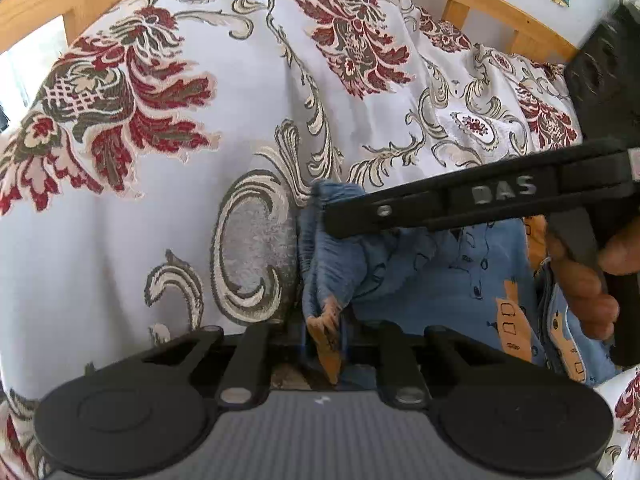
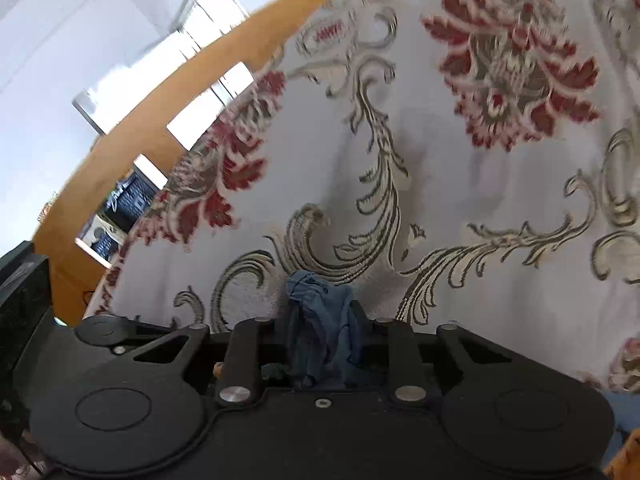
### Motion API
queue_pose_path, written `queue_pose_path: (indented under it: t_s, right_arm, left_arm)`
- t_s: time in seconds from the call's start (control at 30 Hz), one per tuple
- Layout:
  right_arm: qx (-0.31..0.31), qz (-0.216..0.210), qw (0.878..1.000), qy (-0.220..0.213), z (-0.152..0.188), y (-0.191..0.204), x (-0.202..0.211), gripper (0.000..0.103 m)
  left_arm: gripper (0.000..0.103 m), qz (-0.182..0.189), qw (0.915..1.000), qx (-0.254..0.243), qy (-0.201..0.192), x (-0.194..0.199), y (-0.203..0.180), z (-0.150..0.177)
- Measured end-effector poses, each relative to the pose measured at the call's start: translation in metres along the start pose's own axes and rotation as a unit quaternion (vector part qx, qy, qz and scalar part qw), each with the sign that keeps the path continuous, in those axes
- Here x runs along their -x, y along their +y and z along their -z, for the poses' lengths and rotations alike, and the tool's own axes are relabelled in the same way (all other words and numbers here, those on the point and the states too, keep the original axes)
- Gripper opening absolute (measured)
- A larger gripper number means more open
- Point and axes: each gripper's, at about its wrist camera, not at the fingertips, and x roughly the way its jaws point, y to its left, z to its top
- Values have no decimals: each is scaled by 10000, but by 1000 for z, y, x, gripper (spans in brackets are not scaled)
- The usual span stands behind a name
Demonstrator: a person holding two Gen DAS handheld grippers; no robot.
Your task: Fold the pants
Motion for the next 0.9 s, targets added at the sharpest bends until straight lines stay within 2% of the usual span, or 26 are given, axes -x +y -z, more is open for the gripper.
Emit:
queue_pose_path:
  t_s: [0.33,0.47,0.73,0.9]
  right_arm:
    - [253,-250,9951,-925,9,8,78,26]
    - [182,-340,9915,-1239,16,-3,125,26]
    - [-17,-241,9853,-1690,38,-34,201,27]
    - [-79,-145,9832,-1817,56,-49,225,27]
  left_arm:
    - [13,-295,9950,-477,-824,54,-46,7]
    - [13,-90,9907,-742,-1142,76,-75,5]
    - [13,457,9807,-1255,-1430,102,-148,-6]
    - [13,382,9752,-1579,-1505,100,-191,-2]
